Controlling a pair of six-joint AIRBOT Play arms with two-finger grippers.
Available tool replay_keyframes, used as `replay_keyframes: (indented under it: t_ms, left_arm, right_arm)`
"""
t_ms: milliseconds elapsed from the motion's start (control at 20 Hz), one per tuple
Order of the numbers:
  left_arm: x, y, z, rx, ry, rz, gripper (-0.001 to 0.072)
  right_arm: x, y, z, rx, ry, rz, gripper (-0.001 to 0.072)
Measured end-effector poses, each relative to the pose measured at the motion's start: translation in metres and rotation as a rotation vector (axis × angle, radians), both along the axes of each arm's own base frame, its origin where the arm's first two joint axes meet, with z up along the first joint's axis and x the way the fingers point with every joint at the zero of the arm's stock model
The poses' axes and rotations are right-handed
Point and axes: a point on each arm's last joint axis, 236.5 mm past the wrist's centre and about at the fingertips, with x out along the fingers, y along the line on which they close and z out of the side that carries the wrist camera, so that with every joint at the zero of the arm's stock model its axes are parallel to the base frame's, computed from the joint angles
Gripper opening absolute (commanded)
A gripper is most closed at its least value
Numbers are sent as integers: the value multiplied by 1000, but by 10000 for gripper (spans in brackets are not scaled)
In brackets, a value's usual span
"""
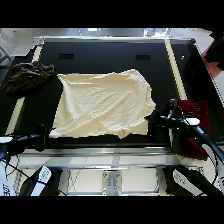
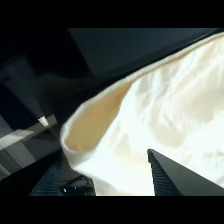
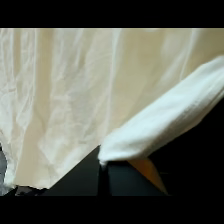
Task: Fold the shirts.
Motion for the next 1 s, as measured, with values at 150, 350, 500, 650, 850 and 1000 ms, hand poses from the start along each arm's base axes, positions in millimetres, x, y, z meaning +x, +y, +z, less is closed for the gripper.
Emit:
replay_keyframes:
  t_ms: [150, 350, 500, 650, 850, 1000]
  left_arm:
    - [5, 4, -6, 1, -3, 17, 282]
    - [15, 15, -8, 48, -41, 33, 13]
    - [42, 17, 12, 57, -186, 28, 11]
    - [90, 20, 80, 80, -483, -18, 10]
    - [126, 23, 230, 255, -896, -142, 9]
    - [117, 13, 355, 533, -1142, -265, 9]
  right_arm:
    - [0, 0, 0, -1, -1, 1, 20]
    - [0, 0, 0, -1, -3, 2, 20]
    - [6, 0, 16, -8, -50, 11, 18]
    - [11, 1, 64, -72, -198, 94, 18]
    - [-9, 1, 174, -227, -468, 199, 17]
    - [-42, -7, 285, -384, -742, 176, 15]
